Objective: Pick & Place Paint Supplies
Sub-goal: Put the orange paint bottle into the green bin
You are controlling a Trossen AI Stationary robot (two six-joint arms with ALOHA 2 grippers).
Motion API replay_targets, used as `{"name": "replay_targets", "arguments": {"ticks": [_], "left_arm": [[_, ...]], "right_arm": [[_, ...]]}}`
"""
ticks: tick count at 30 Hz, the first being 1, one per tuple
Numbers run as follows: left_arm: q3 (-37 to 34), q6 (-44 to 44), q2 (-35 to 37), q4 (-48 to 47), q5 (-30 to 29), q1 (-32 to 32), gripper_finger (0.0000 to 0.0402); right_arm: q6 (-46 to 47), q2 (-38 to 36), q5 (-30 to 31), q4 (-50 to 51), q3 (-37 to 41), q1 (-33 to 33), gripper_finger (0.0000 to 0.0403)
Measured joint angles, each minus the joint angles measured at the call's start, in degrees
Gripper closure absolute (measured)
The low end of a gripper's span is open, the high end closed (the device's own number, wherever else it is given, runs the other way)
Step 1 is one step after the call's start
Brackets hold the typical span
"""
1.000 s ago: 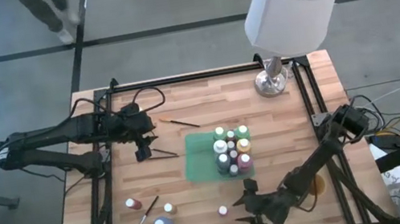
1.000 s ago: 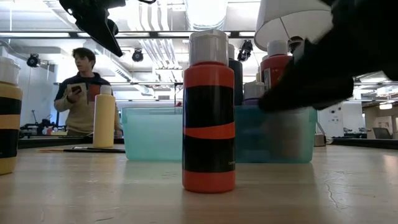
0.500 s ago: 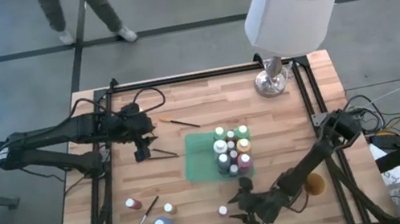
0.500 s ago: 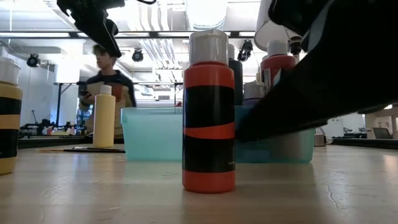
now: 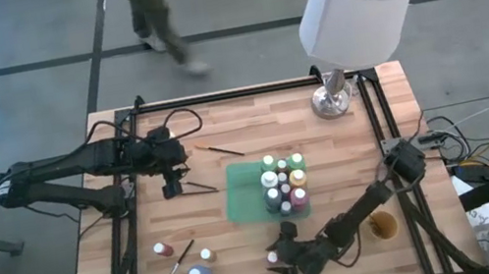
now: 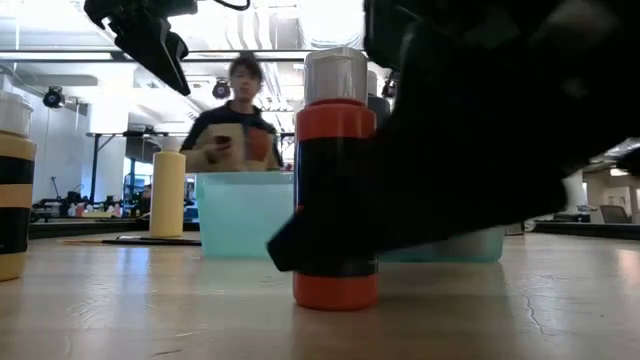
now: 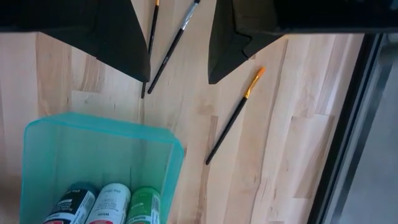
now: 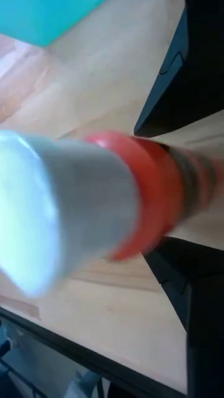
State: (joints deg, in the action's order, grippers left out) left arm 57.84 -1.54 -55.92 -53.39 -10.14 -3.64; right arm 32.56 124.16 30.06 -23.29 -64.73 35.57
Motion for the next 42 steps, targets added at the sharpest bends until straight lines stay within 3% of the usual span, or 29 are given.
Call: {"name": "replay_targets", "arguments": {"ticks": [5,18,30,35,42], "left_arm": [[0.0,0.0,0.0,-1.3,0.0,0.0,0.0234],[-3.6,-1.9,0.0,0.3,0.0,0.0,0.0234],[-4.5,-1.6,-3.5,7.7,6.3,0.0,0.0234],[-4.5,-1.5,-7.3,12.4,10.1,0.8,0.0230],[-0.8,-1.5,-14.2,15.4,12.1,5.6,0.0157]], "right_arm": [[0.1,0.0,0.0,0.1,-0.7,-0.5,0.0161],[0.2,-0.6,-2.6,1.2,-0.7,-0.6,0.0294],[-1.6,-9.5,-6.6,13.0,-0.6,-1.0,0.0281],[-3.0,-15.9,-8.3,23.9,-0.7,-0.9,0.0293],[-3.1,-23.7,-7.8,36.6,0.0,-0.5,0.0280]]}}
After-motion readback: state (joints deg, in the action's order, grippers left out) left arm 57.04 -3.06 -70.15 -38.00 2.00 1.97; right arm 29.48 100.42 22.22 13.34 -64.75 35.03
